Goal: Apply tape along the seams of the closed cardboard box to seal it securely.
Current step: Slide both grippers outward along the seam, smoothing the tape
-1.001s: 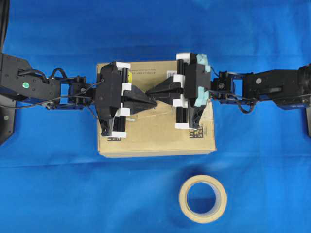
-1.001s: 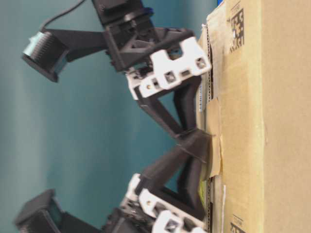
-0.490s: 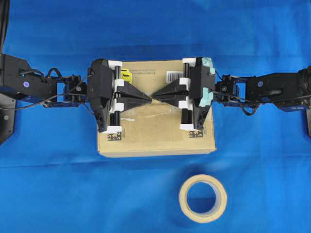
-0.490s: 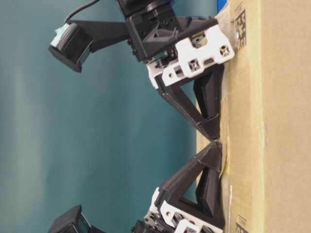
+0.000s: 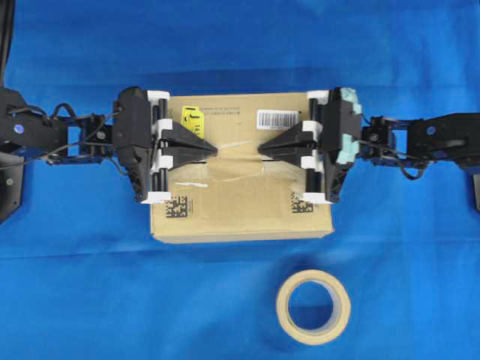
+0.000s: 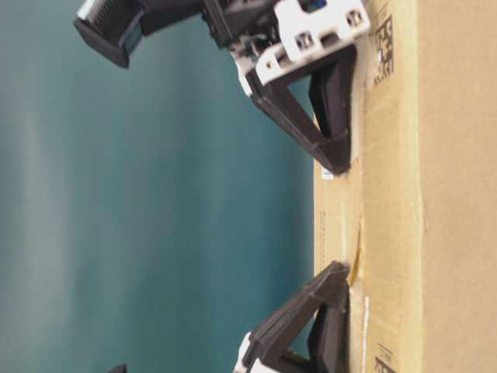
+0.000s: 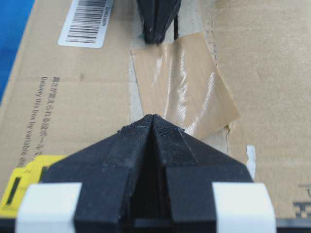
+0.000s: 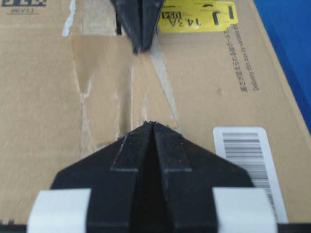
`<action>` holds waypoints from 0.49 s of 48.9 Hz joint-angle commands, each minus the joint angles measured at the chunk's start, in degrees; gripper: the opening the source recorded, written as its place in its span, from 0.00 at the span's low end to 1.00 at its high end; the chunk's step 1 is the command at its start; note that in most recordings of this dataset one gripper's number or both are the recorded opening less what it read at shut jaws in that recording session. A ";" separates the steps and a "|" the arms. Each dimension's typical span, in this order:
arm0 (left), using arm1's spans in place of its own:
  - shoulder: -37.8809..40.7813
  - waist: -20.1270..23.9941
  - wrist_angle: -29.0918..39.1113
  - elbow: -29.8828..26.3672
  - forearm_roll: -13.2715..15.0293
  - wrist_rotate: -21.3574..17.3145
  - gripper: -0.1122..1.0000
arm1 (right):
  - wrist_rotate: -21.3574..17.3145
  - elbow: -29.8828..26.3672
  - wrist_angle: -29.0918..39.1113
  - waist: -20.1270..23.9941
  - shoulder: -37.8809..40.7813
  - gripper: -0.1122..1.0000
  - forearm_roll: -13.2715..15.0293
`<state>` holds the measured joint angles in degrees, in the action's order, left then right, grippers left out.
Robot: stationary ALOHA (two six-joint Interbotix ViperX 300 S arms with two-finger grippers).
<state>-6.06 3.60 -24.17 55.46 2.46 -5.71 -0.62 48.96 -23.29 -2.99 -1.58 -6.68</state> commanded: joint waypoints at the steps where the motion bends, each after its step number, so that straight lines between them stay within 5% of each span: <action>1: -2.46 0.53 0.35 -1.23 -0.26 -0.44 0.10 | 0.26 -0.97 -0.26 -0.09 -3.16 0.11 -0.09; 16: -4.92 -2.64 0.35 -7.21 -0.53 -6.59 0.10 | 0.88 -4.92 -1.67 -0.18 -4.66 0.11 1.05; 24: -0.70 -3.78 0.70 -9.05 -0.44 -6.15 0.10 | 0.88 -7.65 -1.23 -0.09 -0.88 0.11 1.05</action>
<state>-7.65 0.09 -23.20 48.16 2.11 -12.13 0.18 43.51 -24.17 -3.25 -3.34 -5.71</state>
